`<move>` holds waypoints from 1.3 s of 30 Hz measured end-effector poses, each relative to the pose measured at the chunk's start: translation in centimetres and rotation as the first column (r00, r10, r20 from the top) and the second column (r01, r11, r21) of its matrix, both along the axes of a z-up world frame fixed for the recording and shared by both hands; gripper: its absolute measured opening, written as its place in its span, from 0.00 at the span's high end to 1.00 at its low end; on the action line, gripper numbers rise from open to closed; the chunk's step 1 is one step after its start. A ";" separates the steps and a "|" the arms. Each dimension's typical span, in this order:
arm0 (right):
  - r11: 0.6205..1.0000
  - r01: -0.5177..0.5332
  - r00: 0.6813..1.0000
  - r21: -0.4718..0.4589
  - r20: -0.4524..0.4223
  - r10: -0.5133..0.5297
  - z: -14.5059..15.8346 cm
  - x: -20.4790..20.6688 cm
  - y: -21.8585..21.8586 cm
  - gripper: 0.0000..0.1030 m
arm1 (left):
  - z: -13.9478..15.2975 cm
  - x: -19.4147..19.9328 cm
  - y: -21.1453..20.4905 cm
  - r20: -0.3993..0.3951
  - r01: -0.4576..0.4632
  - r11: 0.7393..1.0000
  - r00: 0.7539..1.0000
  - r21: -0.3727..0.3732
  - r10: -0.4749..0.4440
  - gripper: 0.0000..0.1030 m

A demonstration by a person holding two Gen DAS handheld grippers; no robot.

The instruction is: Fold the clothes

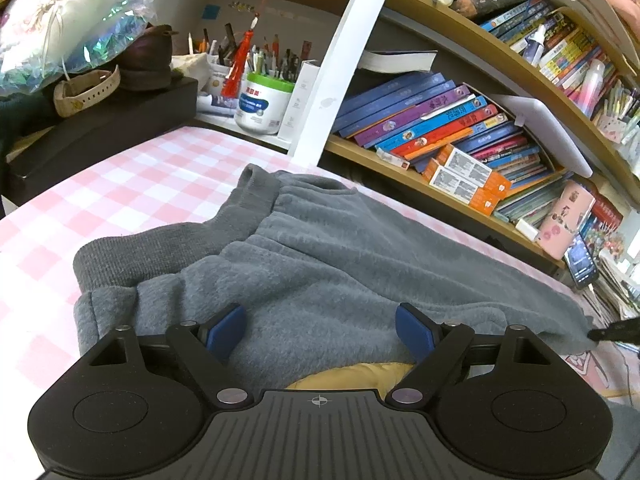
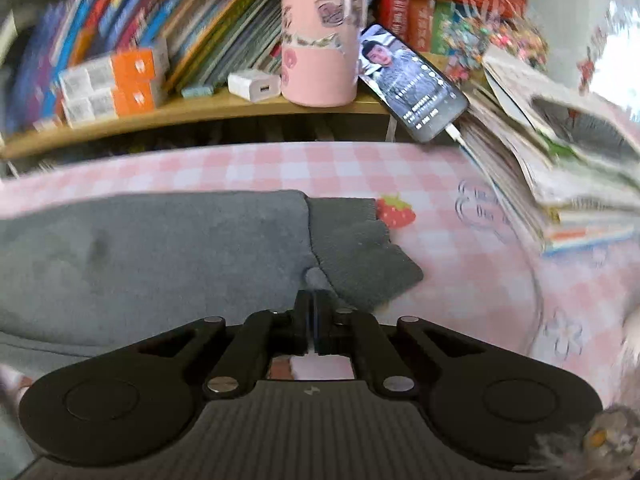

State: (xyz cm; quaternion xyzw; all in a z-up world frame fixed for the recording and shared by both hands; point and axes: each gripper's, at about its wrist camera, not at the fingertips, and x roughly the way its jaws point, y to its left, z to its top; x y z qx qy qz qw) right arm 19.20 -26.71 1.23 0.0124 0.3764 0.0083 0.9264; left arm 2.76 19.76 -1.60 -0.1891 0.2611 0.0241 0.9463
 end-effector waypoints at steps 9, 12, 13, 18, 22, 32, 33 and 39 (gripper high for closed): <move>0.955 -0.289 0.950 0.061 0.138 0.279 3.2 -15.1 -0.9 0.73 | 1.7 -2.0 2.5 0.169 -0.089 0.983 0.979 -0.158 0.116 0.22; 0.931 -0.364 0.925 0.032 0.124 0.358 2.7 -18.5 -0.3 0.73 | 2.0 -0.3 2.8 0.059 -0.067 0.980 0.995 -0.187 0.080 0.42; 0.925 -0.379 0.920 0.011 0.118 0.375 2.5 -19.4 -0.1 0.73 | 2.0 0.4 2.5 0.022 -0.052 0.983 0.998 -0.175 0.057 0.55; 0.921 -0.389 0.917 -0.027 0.086 0.390 1.1 -21.2 0.2 0.74 | 0.7 4.1 1.9 -0.083 -0.028 0.970 0.996 -0.240 0.008 0.77; 0.927 -0.374 0.926 -0.037 0.048 0.376 0.1 -20.7 -0.2 0.78 | -0.2 6.2 2.2 -0.142 -0.098 0.974 0.988 -0.206 0.069 1.00; 0.927 -0.373 0.925 -0.050 0.063 0.375 -1.1 -16.9 0.7 0.81 | -0.5 6.9 5.3 -0.145 -0.315 0.942 0.944 -0.115 0.297 0.98; 0.926 -0.374 0.924 -0.052 0.065 0.377 -1.1 -16.4 0.9 0.81 | -0.5 6.9 5.6 -0.147 -0.325 0.939 0.940 -0.115 0.308 0.98; 0.903 -0.421 0.903 -0.085 0.060 0.426 -1.1 -13.5 2.4 0.81 | -0.9 6.7 8.6 -0.149 -0.363 0.910 0.929 -0.199 0.338 0.96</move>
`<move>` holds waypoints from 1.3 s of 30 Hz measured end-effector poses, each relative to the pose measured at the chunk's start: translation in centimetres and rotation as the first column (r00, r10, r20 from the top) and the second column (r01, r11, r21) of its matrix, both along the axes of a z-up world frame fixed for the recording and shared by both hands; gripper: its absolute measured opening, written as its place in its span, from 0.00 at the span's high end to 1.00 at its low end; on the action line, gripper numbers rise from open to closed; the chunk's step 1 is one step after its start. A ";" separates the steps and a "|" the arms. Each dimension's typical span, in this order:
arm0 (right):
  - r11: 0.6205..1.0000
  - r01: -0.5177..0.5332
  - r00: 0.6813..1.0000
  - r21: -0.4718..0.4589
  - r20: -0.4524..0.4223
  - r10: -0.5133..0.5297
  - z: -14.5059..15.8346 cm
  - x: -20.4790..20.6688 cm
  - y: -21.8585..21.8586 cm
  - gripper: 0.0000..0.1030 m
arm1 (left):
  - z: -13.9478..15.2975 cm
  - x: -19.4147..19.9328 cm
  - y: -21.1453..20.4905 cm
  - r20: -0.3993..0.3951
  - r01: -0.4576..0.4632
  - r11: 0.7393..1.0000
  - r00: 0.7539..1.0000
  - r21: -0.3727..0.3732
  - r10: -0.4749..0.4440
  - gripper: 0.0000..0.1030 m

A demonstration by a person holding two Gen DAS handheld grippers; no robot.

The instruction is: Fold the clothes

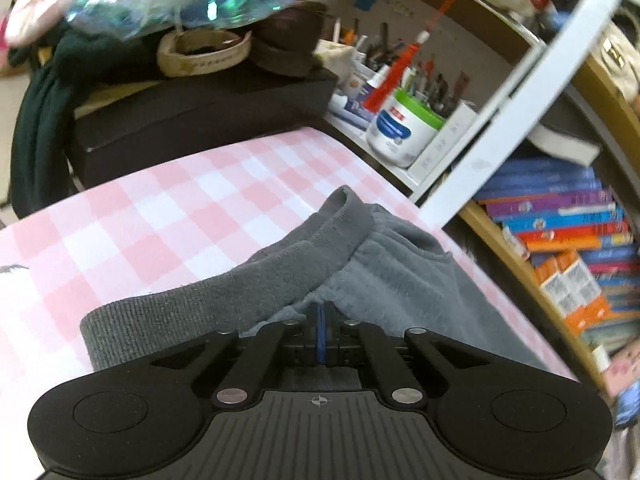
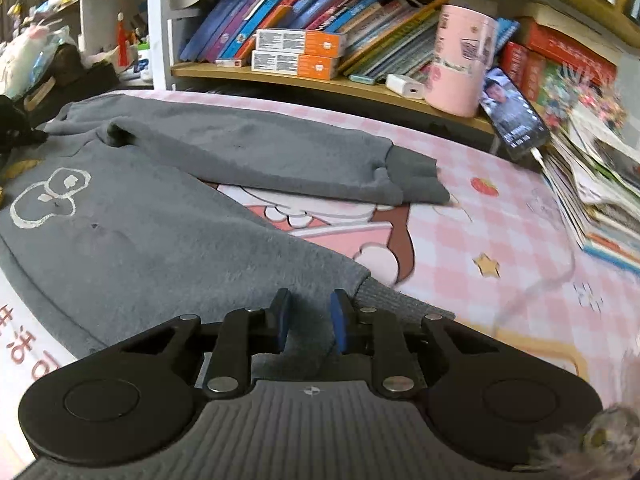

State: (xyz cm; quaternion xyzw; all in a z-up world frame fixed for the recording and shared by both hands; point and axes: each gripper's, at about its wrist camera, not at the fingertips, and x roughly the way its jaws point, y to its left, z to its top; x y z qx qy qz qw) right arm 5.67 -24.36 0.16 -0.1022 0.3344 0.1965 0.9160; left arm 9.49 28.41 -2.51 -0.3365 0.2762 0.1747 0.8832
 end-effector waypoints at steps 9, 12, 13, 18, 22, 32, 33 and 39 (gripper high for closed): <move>0.990 0.001 0.997 -0.138 0.075 0.009 -0.4 4.1 2.1 0.80 | 1.6 -2.9 0.3 0.089 0.067 0.997 0.994 0.027 -0.069 0.78; 0.989 0.026 0.995 -0.142 0.097 -0.012 0.5 2.6 2.3 0.70 | 3.2 -6.3 -0.7 0.111 0.104 0.982 0.986 0.156 -0.122 0.56; 0.992 0.013 0.993 -0.128 0.120 0.002 0.9 1.4 2.2 0.61 | 3.7 -7.3 -1.2 0.101 0.116 0.972 0.985 0.202 -0.138 0.56; 0.999 -0.038 0.995 -0.028 0.093 0.040 1.0 -1.8 1.3 0.63 | 4.5 -11.0 -2.4 0.041 0.141 0.951 0.987 0.275 -0.158 0.61; 1.000 -0.007 0.998 -0.010 0.056 0.007 -0.4 -2.4 0.6 0.66 | 3.9 -12.0 -3.0 0.009 0.121 0.952 0.992 0.281 -0.129 0.63; 1.000 -0.012 1.000 0.008 0.027 0.012 -0.4 -4.2 0.0 0.66 | 1.9 -11.9 -1.3 -0.036 -0.011 0.976 0.999 0.218 0.019 0.61; 1.000 -0.018 1.000 0.005 0.026 0.018 -0.4 -4.5 -0.1 0.66 | 1.6 -11.7 -1.1 -0.039 -0.014 0.978 0.999 0.209 0.023 0.61; 1.000 -0.023 1.000 0.010 0.010 0.022 -0.2 -6.0 -0.3 0.66 | 0.6 -10.9 0.0 0.005 -0.044 0.992 0.999 0.122 0.044 0.79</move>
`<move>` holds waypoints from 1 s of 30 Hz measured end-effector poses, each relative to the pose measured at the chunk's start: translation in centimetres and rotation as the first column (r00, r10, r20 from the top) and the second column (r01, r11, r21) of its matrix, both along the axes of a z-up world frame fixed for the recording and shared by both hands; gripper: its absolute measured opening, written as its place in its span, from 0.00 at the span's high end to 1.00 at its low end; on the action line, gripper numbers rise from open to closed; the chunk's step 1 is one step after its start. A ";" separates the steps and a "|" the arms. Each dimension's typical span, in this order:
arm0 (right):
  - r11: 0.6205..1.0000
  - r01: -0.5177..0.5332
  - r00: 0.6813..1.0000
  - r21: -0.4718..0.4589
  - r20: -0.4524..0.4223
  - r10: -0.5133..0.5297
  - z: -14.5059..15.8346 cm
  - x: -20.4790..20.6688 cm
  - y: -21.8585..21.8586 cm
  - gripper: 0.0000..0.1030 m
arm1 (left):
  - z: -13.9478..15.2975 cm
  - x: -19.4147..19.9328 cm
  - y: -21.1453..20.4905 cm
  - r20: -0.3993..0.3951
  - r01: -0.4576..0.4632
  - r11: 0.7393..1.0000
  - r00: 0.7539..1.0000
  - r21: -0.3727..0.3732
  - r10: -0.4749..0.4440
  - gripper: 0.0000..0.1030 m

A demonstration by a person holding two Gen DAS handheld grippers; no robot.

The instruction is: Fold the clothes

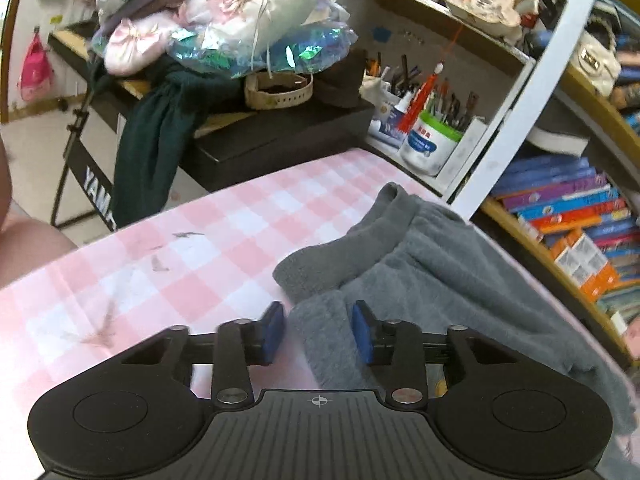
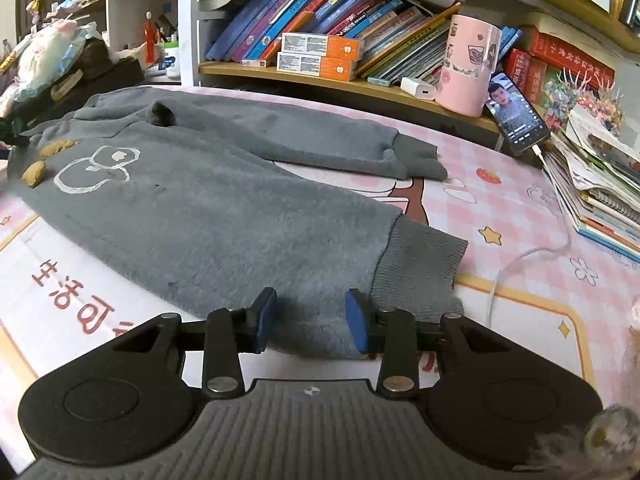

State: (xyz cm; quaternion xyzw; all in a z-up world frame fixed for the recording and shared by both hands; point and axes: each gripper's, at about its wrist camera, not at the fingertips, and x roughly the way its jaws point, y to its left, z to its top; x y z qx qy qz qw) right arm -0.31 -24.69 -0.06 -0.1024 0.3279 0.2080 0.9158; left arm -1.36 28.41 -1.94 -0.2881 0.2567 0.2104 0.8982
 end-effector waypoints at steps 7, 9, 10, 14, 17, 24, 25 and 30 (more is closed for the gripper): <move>0.998 -0.039 0.998 0.056 -0.040 0.041 0.1 -1.2 0.3 0.66 | 0.1 -2.3 2.4 0.056 -0.059 0.995 0.996 -0.076 0.063 0.87; 0.997 -0.045 0.998 0.058 -0.039 0.048 0.1 -1.3 0.4 0.66 | -0.1 -2.5 2.5 0.045 -0.047 0.996 0.998 -0.072 0.050 0.87; 0.997 -0.042 0.998 0.062 -0.039 0.044 0.0 -1.3 0.4 0.66 | -0.2 -2.6 2.5 0.042 -0.042 0.997 0.998 -0.069 0.045 0.87; 0.997 -0.030 0.999 0.069 -0.033 0.032 -0.1 -1.4 0.1 0.70 | -0.3 -2.8 2.2 0.038 -0.033 0.998 0.999 -0.053 0.035 0.86; 1.000 -0.008 1.000 0.030 -0.015 0.009 0.0 -1.2 -0.3 0.74 | -0.2 -2.8 1.6 0.028 -0.009 0.999 1.000 -0.037 0.010 0.86; 1.000 0.013 1.000 0.011 -0.009 -0.013 0.0 -1.4 -0.7 0.73 | -0.2 -3.1 1.5 0.027 0.009 0.999 1.000 -0.039 -0.008 0.85; 1.000 0.013 1.000 0.014 -0.011 -0.013 0.0 -1.4 -0.7 0.73 | -0.3 -3.2 1.5 0.027 0.008 0.999 1.000 -0.041 -0.007 0.85; 1.000 0.018 1.000 0.025 -0.011 -0.018 0.0 -1.4 -0.7 0.73 | -0.1 -3.0 1.1 0.007 0.014 1.000 1.000 -0.003 -0.014 0.82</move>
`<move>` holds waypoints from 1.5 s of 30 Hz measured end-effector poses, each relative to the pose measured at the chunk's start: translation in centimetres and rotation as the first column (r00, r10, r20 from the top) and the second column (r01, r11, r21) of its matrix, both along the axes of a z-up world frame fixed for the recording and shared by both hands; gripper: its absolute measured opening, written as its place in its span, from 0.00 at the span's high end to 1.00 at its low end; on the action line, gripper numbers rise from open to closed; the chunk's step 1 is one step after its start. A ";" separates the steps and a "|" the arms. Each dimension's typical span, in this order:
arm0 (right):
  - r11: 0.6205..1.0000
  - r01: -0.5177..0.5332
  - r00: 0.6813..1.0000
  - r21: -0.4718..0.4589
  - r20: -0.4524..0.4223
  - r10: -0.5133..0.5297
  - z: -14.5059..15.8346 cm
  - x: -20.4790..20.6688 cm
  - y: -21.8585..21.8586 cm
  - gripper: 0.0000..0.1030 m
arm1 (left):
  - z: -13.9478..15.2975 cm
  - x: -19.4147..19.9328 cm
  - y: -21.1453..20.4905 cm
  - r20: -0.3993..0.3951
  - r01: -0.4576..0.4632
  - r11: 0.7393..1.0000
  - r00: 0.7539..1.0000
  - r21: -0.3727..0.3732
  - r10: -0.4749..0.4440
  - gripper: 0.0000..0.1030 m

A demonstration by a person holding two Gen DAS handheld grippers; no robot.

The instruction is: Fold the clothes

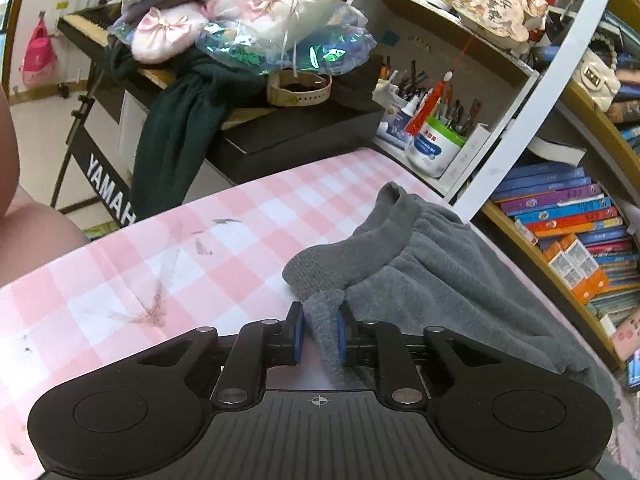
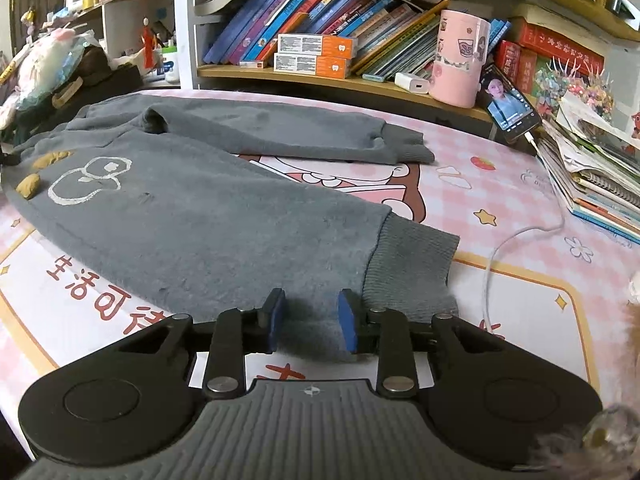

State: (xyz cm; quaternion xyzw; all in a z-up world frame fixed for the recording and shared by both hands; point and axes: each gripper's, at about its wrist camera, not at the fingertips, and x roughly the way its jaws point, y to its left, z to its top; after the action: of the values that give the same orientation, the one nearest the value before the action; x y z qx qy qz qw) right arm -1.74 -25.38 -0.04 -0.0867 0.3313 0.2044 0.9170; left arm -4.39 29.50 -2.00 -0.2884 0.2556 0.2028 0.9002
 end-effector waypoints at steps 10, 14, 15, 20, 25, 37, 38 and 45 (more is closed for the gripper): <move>0.991 0.066 0.996 0.117 0.054 -0.073 1.8 0.2 -1.7 0.66 | 0.9 -0.4 -0.1 -0.003 0.003 0.998 1.000 0.057 -0.002 0.67; 0.989 0.094 0.993 0.110 0.067 -0.102 1.9 0.5 -1.9 0.84 | 0.4 0.2 0.0 -0.007 -0.005 0.999 1.000 0.040 0.005 0.68; 0.990 0.093 0.993 0.107 0.068 -0.100 1.8 0.5 -1.8 0.85 | 0.3 0.3 0.0 -0.005 -0.003 0.999 1.000 0.036 0.003 0.71; 0.994 0.078 0.996 0.081 0.045 -0.082 1.1 0.8 -1.3 0.86 | 0.3 0.4 -0.2 -0.010 0.017 0.999 1.000 0.048 -0.016 0.83; 0.996 0.066 0.997 0.060 0.028 -0.068 0.4 0.7 -0.9 0.86 | 0.2 0.3 0.1 -0.006 0.014 0.999 1.000 0.052 -0.013 0.84; 0.995 0.101 0.993 0.004 0.056 -0.101 0.4 0.5 -1.3 0.87 | 1.5 -0.8 -0.7 -0.013 -0.008 0.993 1.000 0.121 0.009 0.67; 0.995 0.095 0.993 0.011 0.070 -0.095 0.8 0.3 -1.2 0.87 | 1.8 -1.0 -1.0 -0.008 -0.017 0.990 1.000 0.142 0.018 0.67; 0.999 0.029 0.995 0.016 0.094 -0.030 1.7 0.5 0.6 0.87 | 4.6 -1.5 -3.9 0.093 0.034 0.975 0.994 0.219 -0.055 0.67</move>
State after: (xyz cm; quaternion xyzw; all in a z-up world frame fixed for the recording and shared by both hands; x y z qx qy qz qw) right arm -1.23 -24.73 1.62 -0.0848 0.2874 0.1888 0.9352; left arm -5.94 25.55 2.58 -0.1921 0.1937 0.1949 0.9421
